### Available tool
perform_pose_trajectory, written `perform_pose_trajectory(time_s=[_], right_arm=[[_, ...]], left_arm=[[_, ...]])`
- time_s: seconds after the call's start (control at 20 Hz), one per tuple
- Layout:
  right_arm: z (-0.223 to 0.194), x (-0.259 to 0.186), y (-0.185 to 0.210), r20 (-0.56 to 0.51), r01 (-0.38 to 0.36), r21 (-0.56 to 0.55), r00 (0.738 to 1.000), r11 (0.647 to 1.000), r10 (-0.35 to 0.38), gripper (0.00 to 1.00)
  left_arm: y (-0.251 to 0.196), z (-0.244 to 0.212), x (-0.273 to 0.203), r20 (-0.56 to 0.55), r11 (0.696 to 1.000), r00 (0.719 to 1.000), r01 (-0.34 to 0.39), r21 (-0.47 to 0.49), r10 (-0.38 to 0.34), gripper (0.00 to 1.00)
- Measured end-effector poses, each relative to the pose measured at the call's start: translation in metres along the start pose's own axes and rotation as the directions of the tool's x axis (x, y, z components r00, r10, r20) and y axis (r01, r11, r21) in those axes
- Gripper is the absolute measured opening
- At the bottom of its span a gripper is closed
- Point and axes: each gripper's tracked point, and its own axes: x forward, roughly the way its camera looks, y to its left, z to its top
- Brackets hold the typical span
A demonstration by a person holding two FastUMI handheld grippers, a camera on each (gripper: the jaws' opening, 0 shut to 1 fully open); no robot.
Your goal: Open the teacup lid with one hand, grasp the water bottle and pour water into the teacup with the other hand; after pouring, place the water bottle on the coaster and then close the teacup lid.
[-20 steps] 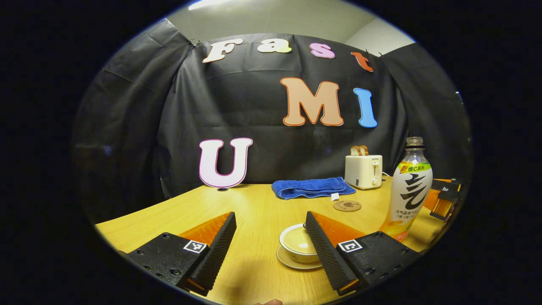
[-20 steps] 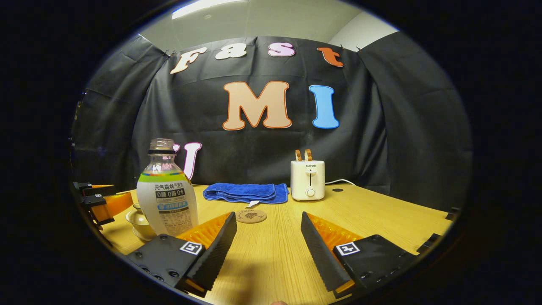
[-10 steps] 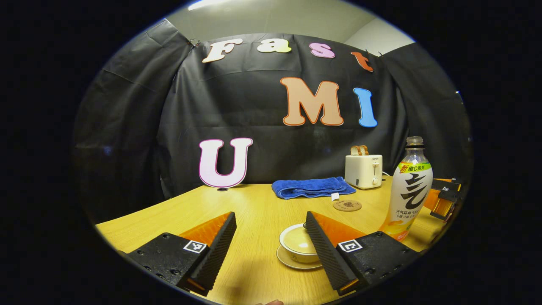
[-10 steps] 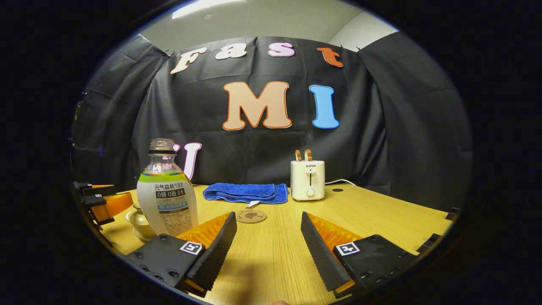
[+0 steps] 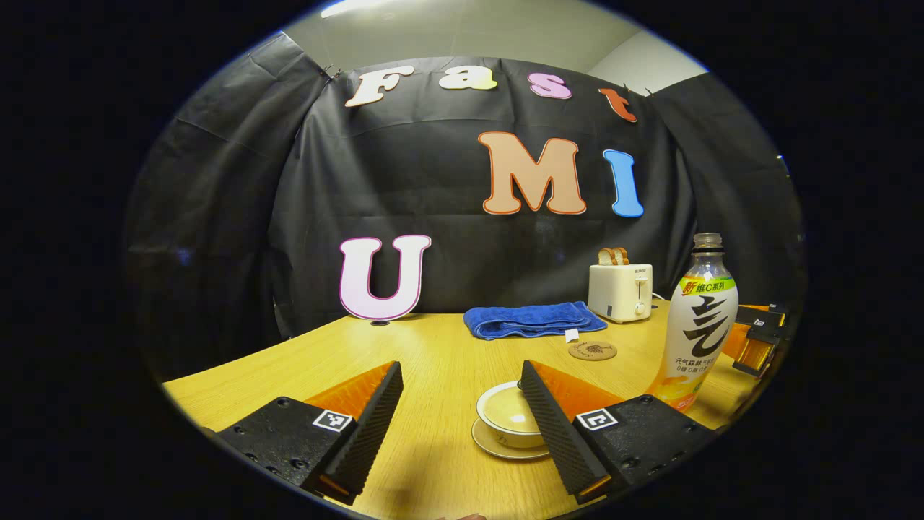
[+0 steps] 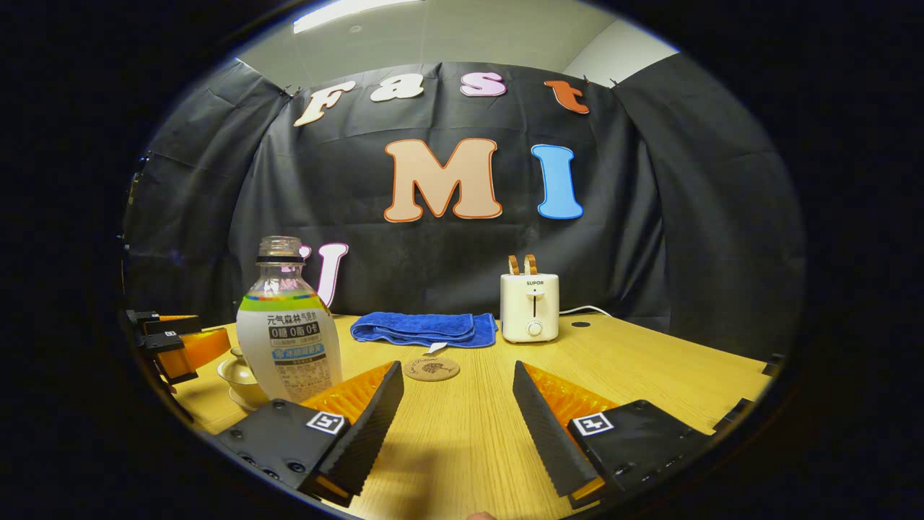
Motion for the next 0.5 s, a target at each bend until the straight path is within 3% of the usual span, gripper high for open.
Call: perform_pose_trajectory(time_s=[0.5], right_arm=[[0.0, 0.001, 0.002, 0.002, -0.014, 0.001, 1.0, 1.0, 0.014, 0.97]], left_arm=[[-0.013, -0.002, 0.001, -0.026, 0.998, 0.998, 0.063, 0.006, -0.062, 0.96]])
